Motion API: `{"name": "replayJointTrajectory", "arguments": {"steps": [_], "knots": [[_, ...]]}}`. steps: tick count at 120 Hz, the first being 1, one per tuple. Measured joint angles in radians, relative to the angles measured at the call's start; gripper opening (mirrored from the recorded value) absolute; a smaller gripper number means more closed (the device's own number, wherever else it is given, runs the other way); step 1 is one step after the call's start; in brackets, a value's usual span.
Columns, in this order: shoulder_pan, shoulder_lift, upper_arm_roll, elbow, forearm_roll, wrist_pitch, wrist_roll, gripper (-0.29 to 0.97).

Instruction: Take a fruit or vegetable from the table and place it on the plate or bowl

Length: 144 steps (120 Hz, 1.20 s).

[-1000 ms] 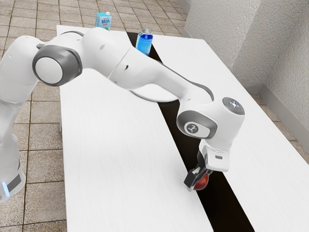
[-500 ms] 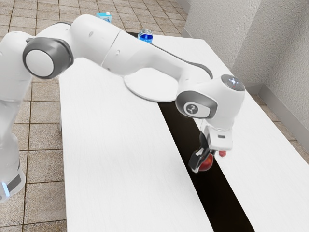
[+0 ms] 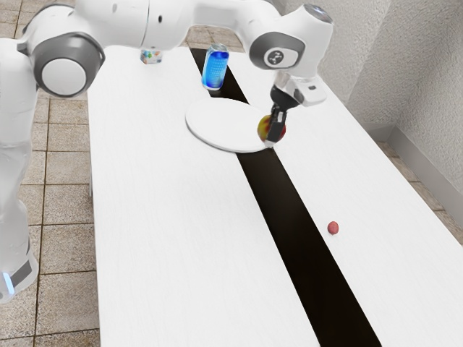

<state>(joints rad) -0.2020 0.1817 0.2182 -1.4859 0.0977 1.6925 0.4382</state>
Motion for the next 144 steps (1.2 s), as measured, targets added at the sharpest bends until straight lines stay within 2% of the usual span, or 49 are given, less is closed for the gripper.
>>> {"name": "replayJointTrajectory", "arguments": {"steps": [50,69,88,105,132,144], "knots": [[0.012,0.002,0.321,0.005,-0.102,-0.049,-0.115,0.33],[0.021,0.004,0.389,0.004,-0.119,-0.061,-0.144,0.33],[0.035,0.009,0.421,0.004,-0.125,-0.069,-0.166,0.33],[0.073,0.016,0.424,0.004,-0.132,-0.07,-0.181,0.33],[0.083,0.036,0.423,0.004,-0.141,-0.051,-0.196,0.33],[0.084,0.037,0.424,0.004,-0.144,-0.046,-0.201,0.46]]}}
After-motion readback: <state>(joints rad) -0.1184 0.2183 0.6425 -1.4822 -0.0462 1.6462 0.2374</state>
